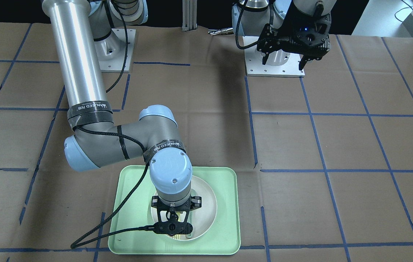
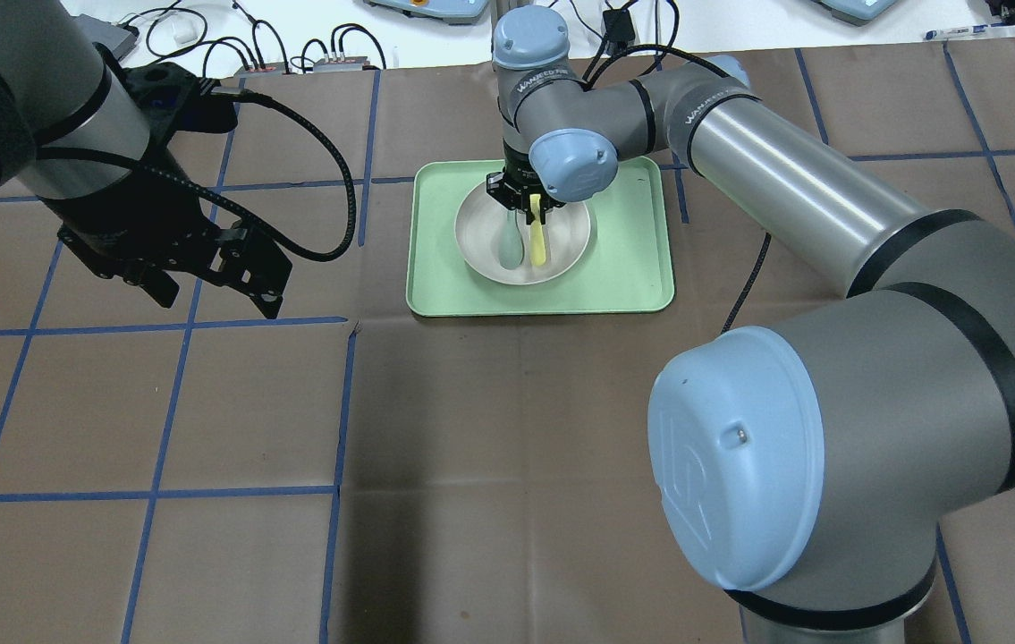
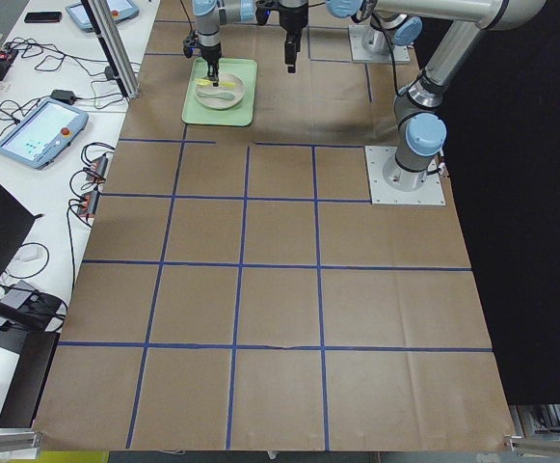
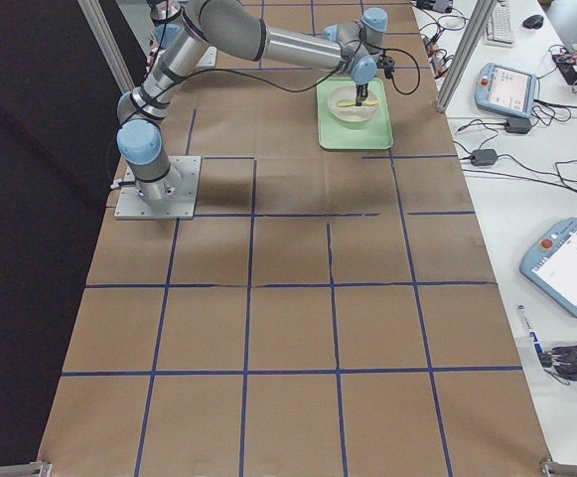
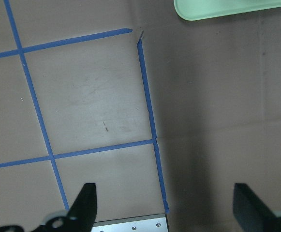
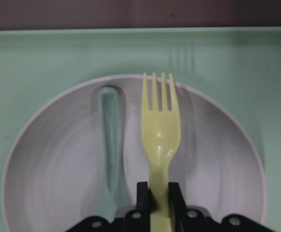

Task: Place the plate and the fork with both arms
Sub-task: 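Lower the right gripper and grasp the yellow fork, then carry the fork with the right gripper beside the plate on the tray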

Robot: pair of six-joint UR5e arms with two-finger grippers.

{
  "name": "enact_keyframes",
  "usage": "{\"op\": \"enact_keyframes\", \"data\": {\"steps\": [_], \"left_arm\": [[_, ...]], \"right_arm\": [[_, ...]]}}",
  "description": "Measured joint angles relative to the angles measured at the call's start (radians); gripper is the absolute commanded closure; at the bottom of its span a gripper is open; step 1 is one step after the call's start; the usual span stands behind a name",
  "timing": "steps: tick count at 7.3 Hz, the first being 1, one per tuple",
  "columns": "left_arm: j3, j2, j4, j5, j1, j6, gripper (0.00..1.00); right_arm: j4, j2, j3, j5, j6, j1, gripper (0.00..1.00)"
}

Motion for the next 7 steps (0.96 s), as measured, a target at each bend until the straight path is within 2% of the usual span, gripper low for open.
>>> {"op": "enact_keyframes", "data": {"steps": [2, 4, 6, 7], "left_arm": [[0.0, 0.001, 0.0, 0.0, 0.0, 0.0, 0.01], [0.0, 0.001, -0.001, 0.0, 0.0, -0.001, 0.01], [0.0, 0.001, -0.001, 0.001, 0.0, 0.002, 0.01], [0.0, 0.002, -0.001, 0.001, 0.0, 0.005, 0.01]], "right_arm": [[0.048, -0.051, 0.012, -0.001, -0.001, -0.006, 0.99], [0.061, -0.108, 0.089, -0.004, -0.042, -0.049, 0.99], [0.008, -0.164, 0.211, -0.001, -0.132, -0.136, 0.99], [-0.057, -0.166, 0.257, -0.002, -0.154, -0.158, 0.99]]}}
